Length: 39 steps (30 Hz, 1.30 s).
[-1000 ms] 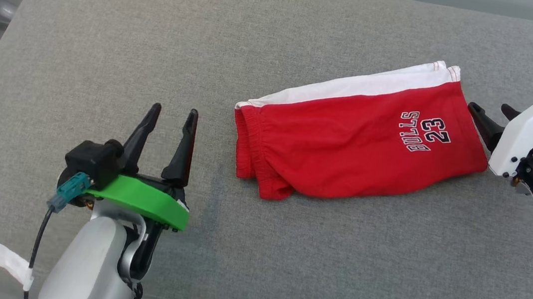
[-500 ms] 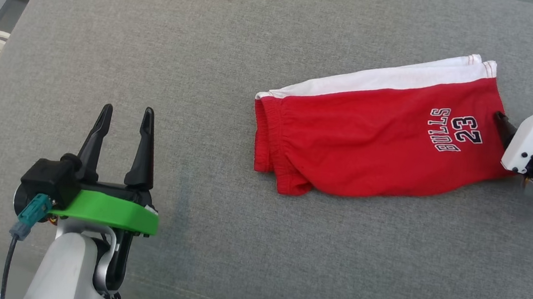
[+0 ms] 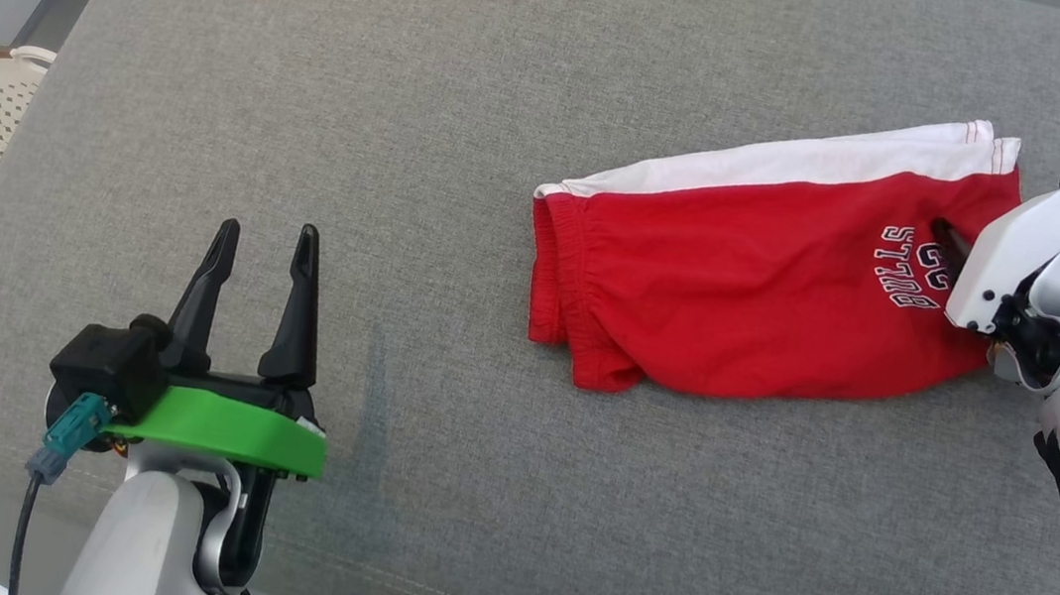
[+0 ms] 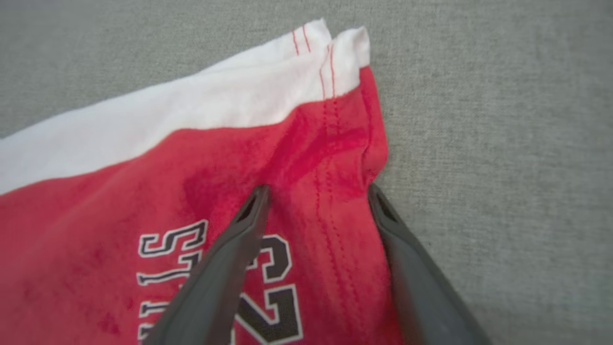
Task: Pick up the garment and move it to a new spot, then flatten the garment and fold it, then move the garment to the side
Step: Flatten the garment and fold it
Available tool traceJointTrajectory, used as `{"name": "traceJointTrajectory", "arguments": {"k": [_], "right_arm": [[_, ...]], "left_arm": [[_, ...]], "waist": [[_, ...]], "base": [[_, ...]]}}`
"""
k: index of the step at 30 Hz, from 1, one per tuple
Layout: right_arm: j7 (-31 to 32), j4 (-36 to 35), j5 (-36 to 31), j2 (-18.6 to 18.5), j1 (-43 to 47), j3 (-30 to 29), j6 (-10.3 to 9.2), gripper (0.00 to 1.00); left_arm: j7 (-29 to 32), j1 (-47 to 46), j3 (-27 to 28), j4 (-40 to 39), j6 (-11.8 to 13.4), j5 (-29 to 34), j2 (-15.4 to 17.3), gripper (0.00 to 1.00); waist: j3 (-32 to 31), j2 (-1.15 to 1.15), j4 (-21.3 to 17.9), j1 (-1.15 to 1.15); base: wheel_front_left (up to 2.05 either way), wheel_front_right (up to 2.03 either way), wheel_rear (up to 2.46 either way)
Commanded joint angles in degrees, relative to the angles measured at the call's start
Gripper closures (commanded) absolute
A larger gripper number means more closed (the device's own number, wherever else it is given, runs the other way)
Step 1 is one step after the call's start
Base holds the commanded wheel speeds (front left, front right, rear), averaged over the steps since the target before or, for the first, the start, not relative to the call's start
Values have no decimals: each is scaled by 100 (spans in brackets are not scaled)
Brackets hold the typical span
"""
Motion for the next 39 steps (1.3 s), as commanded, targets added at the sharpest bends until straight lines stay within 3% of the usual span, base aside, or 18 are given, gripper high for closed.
{"name": "traceJointTrajectory", "arguments": {"k": [1, 2, 9, 19, 28, 39], "right_arm": [[141, 116, -54, 144, 252, 90, 6, 67], [137, 124, -88, 120, 268, 100, 5, 100], [-162, 48, -173, 11, 236, -46, -3, 100], [-615, -404, -130, -427, 589, -554, -3, 100], [-609, -1060, -943, -848, 1027, -1167, -1, 100], [771, -3241, -1500, 128, 1417, -594, 1, 100]], "left_arm": [[2, 89, -1, 17, -26, -39, 3, 0], [2, 93, -19, 30, -27, -48, 3, 0], [2, 111, -22, 78, -25, -35, 3, 0], [2, 200, 62, 91, -29, 61, 5, 0], [2, 306, 65, 92, -37, 120, 5, 0], [2, 196, -74, 32, -41, 78, 5, 0]], "waist": [[-13, 0, -9, 0], [-18, 0, -14, 0], [-92, 0, -97, 0], [-345, 0, -360, 0], [-562, 0, -564, 0], [-558, 0, -615, 0]], "base": [[0, 0, 0], [0, 0, 0], [0, 0, 0], [0, 0, 0], [0, 0, 0], [0, 0, 0]]}}
